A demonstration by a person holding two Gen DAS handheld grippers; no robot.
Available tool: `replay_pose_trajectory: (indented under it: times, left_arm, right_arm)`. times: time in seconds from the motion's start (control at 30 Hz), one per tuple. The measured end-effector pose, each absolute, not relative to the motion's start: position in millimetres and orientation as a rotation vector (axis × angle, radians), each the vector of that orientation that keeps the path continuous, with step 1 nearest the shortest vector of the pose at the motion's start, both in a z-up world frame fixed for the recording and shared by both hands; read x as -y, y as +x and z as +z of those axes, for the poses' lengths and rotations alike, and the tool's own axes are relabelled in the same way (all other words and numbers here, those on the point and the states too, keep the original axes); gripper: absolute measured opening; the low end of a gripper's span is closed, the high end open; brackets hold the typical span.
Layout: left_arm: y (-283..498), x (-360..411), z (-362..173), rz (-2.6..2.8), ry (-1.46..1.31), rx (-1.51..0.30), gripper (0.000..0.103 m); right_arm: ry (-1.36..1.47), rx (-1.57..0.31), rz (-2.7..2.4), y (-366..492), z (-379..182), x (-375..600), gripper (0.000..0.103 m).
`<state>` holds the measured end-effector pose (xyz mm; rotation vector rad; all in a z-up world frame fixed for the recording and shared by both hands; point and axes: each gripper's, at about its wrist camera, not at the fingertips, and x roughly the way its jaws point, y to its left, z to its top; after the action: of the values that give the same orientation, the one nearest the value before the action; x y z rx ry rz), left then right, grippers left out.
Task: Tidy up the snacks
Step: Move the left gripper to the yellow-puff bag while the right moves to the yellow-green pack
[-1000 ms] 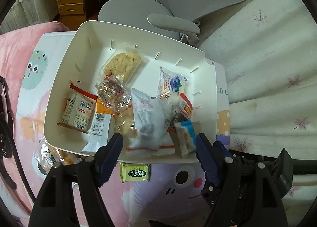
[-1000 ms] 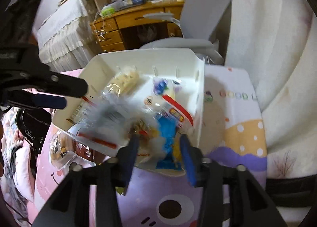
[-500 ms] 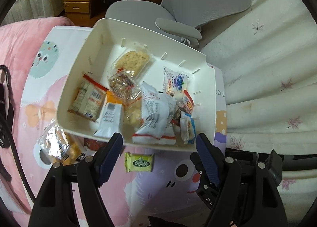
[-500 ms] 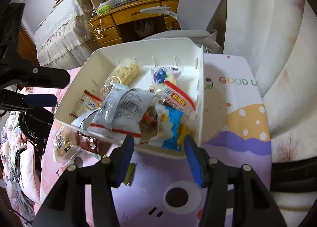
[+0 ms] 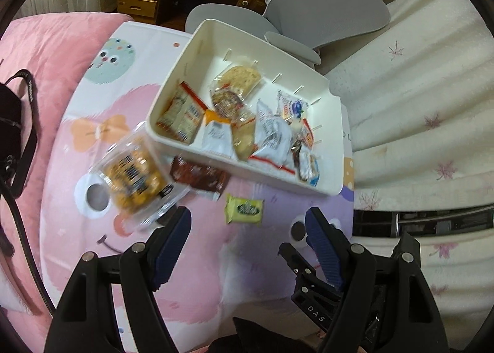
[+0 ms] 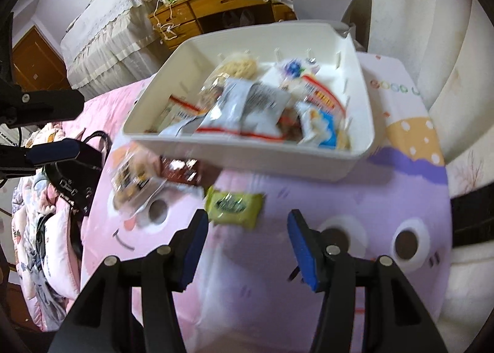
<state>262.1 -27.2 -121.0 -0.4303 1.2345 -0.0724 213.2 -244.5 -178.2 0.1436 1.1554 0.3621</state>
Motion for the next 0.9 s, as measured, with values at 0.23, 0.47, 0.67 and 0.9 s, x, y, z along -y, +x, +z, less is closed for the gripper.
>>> replay_pose_trajectory:
  times: [0.23,0.47,0.67,0.9]
  left_arm:
    - [225.0,3.1,-124.3,-0.042,-0.427,-1.244,0.075]
    - [198.3,-21.4,-135.0,-0.016,-0.411,-1.264,0.075]
    - [187.7,-38.5,-145.3,0.001,-0.374,-1.302,0.075]
    - [191.5,-53.3,-155.3,-0.008,-0.295,-1.353,0.075]
  right_arm:
    - [0.158,-1.183,0.375,178.5,-183.5,222.7,0.053]
    - [0.174,-1.201,0.363,159.2,-191.9,207.6,0.053]
    - [0.202,-1.211,0.321,152.1,-200.3,200.3,0.053]
    - [0.261,-1.213,0.241,147.7,-213.3,196.8,0.053]
